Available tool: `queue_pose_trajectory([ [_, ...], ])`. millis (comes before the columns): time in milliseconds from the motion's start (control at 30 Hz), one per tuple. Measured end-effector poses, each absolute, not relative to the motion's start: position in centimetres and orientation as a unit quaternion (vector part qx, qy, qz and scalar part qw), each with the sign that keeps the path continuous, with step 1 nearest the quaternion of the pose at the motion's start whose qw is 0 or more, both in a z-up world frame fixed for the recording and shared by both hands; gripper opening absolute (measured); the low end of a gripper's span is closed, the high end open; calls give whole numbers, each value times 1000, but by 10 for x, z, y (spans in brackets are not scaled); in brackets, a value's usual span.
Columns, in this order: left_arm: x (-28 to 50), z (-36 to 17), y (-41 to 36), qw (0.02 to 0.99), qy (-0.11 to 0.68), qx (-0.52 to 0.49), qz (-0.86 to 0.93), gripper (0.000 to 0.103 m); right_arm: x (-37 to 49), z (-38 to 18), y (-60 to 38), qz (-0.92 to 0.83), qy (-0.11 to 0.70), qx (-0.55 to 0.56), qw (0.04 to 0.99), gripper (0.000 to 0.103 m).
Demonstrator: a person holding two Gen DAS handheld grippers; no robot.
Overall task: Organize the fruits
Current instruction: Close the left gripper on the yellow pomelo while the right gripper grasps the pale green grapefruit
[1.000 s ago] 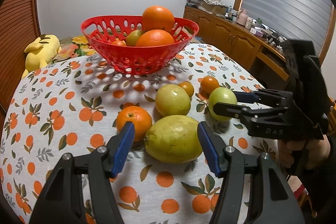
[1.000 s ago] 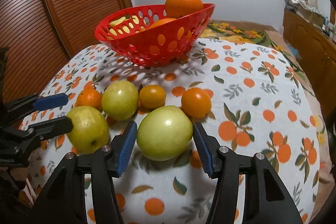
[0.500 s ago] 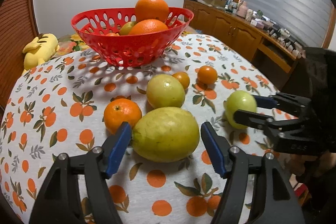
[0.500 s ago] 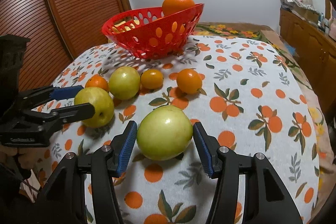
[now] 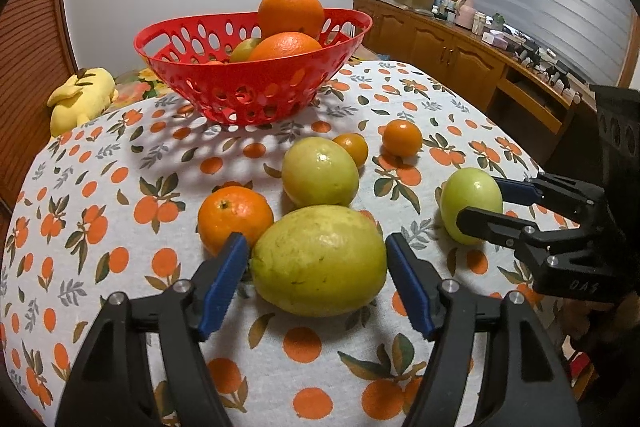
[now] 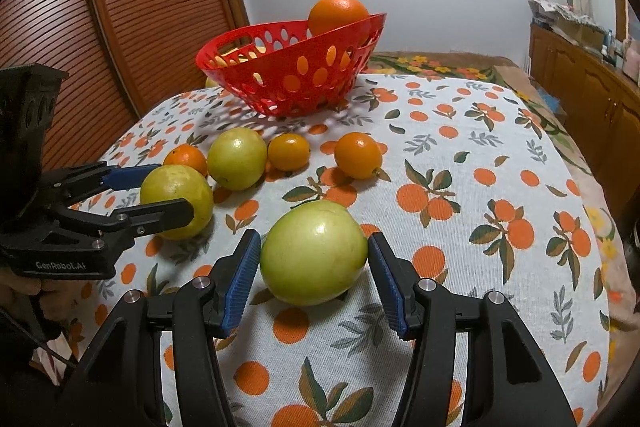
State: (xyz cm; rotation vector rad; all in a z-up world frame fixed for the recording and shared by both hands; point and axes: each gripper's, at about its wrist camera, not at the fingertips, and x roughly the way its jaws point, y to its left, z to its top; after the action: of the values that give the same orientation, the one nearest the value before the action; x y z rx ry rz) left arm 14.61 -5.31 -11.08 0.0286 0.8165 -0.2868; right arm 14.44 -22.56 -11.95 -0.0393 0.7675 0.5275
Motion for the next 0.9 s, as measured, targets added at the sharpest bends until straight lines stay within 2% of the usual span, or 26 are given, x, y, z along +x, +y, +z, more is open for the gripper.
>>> queue_pose_trajectory([
  [833, 144, -114, -58, 913, 384, 42, -128, 71, 145, -121, -223, 256, 372, -25, 892, 56],
  [900, 142, -114, -57, 915, 380, 38, -130, 68, 144, -121, -223, 256, 372, -25, 892, 56],
])
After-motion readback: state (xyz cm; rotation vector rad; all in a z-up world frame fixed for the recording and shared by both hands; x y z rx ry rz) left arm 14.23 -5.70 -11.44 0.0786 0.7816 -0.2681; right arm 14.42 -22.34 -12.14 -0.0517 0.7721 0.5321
